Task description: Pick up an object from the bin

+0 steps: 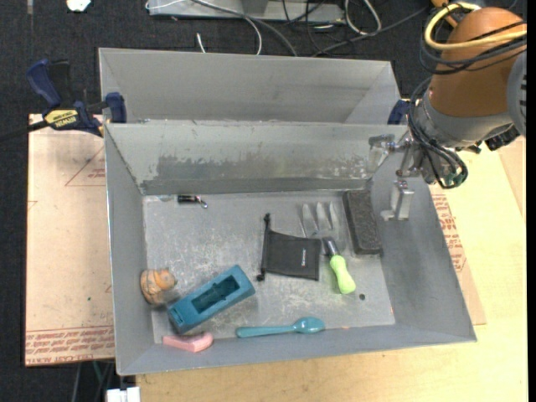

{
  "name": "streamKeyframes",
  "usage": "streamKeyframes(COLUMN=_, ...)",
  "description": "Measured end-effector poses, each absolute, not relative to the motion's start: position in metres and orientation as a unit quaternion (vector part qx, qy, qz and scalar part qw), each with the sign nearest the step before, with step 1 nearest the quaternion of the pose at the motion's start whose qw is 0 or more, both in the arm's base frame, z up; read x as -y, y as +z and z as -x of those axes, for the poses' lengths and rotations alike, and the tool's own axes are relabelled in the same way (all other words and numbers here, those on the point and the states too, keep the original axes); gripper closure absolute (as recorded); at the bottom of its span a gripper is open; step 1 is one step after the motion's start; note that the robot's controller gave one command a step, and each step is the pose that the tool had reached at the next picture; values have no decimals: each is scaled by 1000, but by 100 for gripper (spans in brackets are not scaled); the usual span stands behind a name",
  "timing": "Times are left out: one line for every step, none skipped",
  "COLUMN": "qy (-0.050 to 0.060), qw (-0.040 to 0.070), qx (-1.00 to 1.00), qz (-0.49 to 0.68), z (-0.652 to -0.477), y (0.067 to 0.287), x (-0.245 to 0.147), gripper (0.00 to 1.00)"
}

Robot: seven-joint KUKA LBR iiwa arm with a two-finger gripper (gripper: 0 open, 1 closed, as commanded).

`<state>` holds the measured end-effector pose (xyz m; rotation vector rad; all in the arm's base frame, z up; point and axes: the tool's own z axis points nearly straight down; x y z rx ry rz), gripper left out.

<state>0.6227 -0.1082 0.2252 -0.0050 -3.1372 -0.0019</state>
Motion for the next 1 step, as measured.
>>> streamKeyframes(qy=0, qw=-1, qx=1000, qz=1, z=-624, y=229, x=108, gripper=0)
